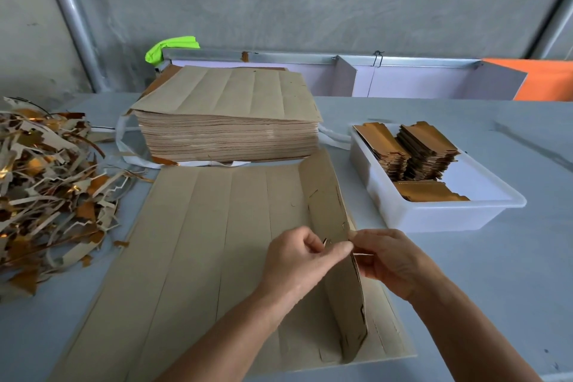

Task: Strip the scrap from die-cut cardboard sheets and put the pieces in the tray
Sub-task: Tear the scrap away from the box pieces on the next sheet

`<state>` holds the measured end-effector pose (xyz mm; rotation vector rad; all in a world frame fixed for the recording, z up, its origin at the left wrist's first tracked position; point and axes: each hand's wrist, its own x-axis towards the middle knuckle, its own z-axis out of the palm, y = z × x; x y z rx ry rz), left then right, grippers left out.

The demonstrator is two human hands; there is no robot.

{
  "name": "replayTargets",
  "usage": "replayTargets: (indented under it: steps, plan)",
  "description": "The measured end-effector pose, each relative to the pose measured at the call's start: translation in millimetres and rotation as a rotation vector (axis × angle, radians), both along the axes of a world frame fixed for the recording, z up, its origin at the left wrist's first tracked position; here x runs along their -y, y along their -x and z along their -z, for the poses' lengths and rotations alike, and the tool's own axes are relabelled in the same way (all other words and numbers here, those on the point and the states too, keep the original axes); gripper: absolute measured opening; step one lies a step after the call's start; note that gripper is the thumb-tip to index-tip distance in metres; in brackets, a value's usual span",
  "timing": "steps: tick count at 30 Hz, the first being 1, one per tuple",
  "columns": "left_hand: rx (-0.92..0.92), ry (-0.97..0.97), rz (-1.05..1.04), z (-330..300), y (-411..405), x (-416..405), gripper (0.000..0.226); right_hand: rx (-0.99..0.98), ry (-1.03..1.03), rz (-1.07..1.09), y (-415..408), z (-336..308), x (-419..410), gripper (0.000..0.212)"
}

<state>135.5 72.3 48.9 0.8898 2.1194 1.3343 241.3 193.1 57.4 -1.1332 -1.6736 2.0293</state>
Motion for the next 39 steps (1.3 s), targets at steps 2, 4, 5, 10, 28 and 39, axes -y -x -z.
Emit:
replayTargets:
  steps: [2,4,5,10,28,39]
  plan:
    - [-0.131,0.021,0.003,-7,-1,-7,0.045,-0.005,-0.015,-0.036,2,-1,-1,0.030]
    - [-0.178,0.047,-0.012,-10,-1,-13,0.043,0.004,-0.033,-0.057,4,-3,-2,0.034]
    - [-0.174,0.058,-0.020,-10,1,-15,0.042,0.003,-0.038,-0.058,4,-3,-3,0.033]
    - [-0.049,0.099,-0.053,-9,11,-21,0.040,-0.012,0.006,-0.058,7,0,-5,0.019]
    - [0.343,0.051,-0.108,-20,48,5,0.026,0.106,-0.352,-0.026,5,-12,15,0.021]
    - [0.449,-0.091,-0.120,-21,28,-4,0.029,0.090,-0.467,0.132,7,-24,16,0.027]
